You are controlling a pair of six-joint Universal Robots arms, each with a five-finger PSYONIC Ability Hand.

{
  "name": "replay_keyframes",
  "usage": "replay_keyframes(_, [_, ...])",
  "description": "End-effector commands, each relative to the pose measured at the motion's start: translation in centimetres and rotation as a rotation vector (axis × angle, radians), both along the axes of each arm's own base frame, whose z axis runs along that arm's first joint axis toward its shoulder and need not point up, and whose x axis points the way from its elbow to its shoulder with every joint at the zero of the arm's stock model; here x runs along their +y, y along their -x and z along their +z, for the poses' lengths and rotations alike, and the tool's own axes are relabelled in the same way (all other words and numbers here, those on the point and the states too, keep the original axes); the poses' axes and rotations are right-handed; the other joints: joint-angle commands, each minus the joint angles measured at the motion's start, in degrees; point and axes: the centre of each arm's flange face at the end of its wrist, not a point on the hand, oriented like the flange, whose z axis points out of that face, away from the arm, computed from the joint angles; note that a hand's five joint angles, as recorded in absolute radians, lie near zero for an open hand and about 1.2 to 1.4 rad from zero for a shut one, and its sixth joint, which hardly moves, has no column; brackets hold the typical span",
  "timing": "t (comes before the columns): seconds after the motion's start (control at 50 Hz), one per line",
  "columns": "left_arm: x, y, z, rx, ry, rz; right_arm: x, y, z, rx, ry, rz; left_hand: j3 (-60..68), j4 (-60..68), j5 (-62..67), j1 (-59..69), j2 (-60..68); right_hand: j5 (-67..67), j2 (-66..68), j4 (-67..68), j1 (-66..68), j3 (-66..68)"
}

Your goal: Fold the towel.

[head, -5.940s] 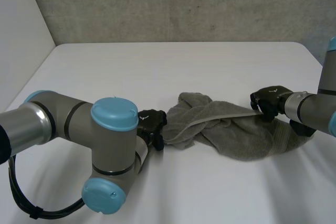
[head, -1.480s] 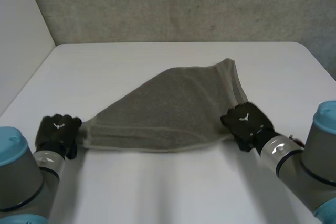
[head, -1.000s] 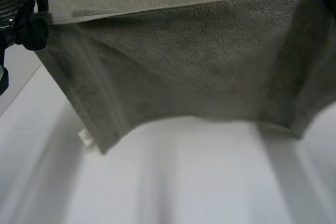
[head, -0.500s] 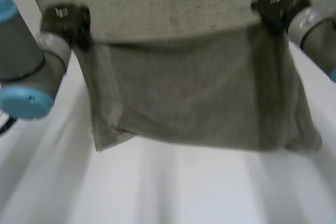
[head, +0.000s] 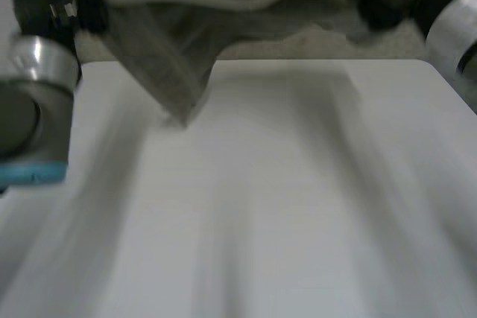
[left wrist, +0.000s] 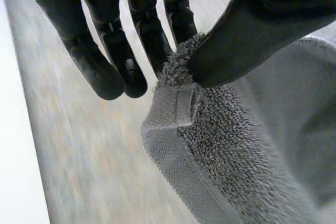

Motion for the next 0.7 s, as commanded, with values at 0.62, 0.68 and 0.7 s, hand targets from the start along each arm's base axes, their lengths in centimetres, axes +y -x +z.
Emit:
replay_keyframes(0.62, [6.3,-5.8,-15.2,-0.373,-0.383,-0.095,6.1,2.5,-18.8,0.280,-0.453,-0.068,-8.4,-6.5,-14.9,-2.4,-5.2,2.7,3.0,3.5,4.1,3.6])
replay_keyframes(0.68, [6.0,-5.9,-15.4,-0.363,-0.385,-0.091,5.4,2.8,-19.6,0.281,-0.453,-0.115,-8.4,-6.5,-14.9,-2.4,-5.2,-2.1,-1.8,-1.4,-0.7,-1.3])
replay_keyframes(0.7, [6.0,-5.9,-15.4,-0.363,-0.385,-0.091,5.1,2.9,-19.6,0.277,-0.439,-0.139,-8.4,-6.5,-14.9,-2.4,-5.2,-4.5,-4.2,-3.7,-3.0,-3.6])
